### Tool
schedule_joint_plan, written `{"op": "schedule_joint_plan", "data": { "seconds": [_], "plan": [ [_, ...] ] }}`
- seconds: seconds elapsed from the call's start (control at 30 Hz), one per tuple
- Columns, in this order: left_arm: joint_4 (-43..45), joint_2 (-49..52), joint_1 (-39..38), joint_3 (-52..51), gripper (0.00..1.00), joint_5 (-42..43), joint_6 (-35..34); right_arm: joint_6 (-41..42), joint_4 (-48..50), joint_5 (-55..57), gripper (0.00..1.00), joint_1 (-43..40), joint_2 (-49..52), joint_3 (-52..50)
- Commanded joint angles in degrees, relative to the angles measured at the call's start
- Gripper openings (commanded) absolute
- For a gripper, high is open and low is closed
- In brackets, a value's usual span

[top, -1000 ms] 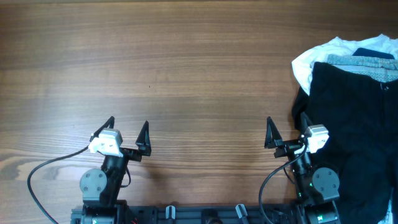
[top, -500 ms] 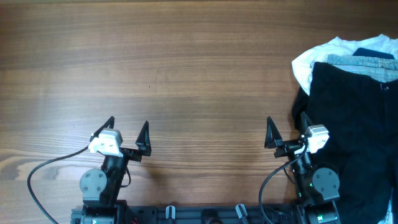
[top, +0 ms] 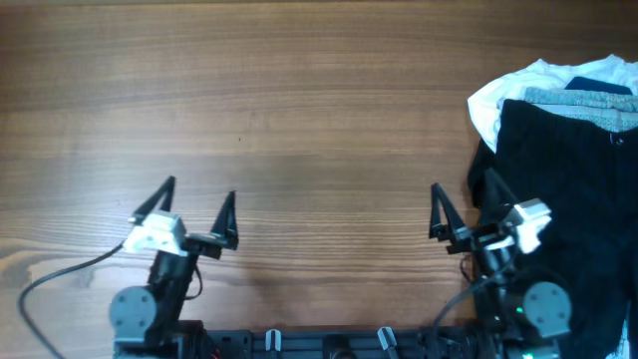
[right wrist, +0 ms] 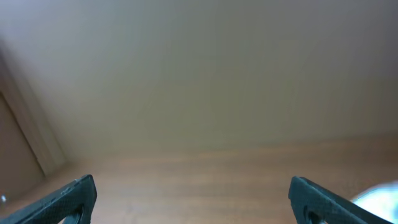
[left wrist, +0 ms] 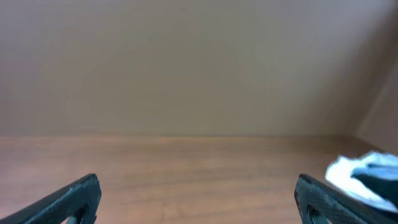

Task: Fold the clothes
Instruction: 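Reach the right gripper to the black shorts on the clothes pile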

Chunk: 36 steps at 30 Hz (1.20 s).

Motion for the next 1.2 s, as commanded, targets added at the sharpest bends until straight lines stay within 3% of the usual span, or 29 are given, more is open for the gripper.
{"op": "schedule_joint_plan", "data": {
  "seconds": [0.0, 0.13, 0.27, 0.43, 0.53, 0.8, 0.87, 1.17],
  "plan": [
    [-6.60, 10.27, 0.48, 14.14, 1.00, -6.82, -0.31, -2.29, -5.09, -1.33, 1.00, -0.28, 11.93, 13.60],
    [-18.03, 26.47, 0.48, 29.18, 1.00, -6.84, -0.28, -2.12, -17.57, -0.22, 1.00, -0.28, 29.31, 29.94],
    [-32.54, 45.97, 0.48, 47.47, 1.00, -6.78, -0.31, -2.16, -37.81, 1.22, 1.00, -1.05, 52.46, 53.68],
    [-41.57, 59.89, 0.48, 60.94, 1.00, -6.60, -0.09, -2.54, -53.53, 0.42, 1.00, -6.71, 73.53, 74.38],
    [-41.24, 61.66, 0.48, 61.68, 1.00, -5.40, -0.17, -6.54, -52.06, 1.01, 1.00, -10.40, 79.28, 76.61],
    [-43.30, 61.64, 0.48, 61.66, 1.00, -2.25, -0.17, 3.82, -49.99, 2.95, 1.00, -26.91, 96.48, 76.54],
    [-44.02, 61.64, 0.48, 61.66, 1.00, -2.25, -0.20, 4.39, -49.55, 2.95, 0.96, -29.40, 101.50, 76.54],
    [-45.79, 61.64, 0.48, 61.66, 1.00, -2.23, -0.37, 3.67, -48.94, 2.12, 0.93, -30.32, 112.91, 76.54]
  ]
}}
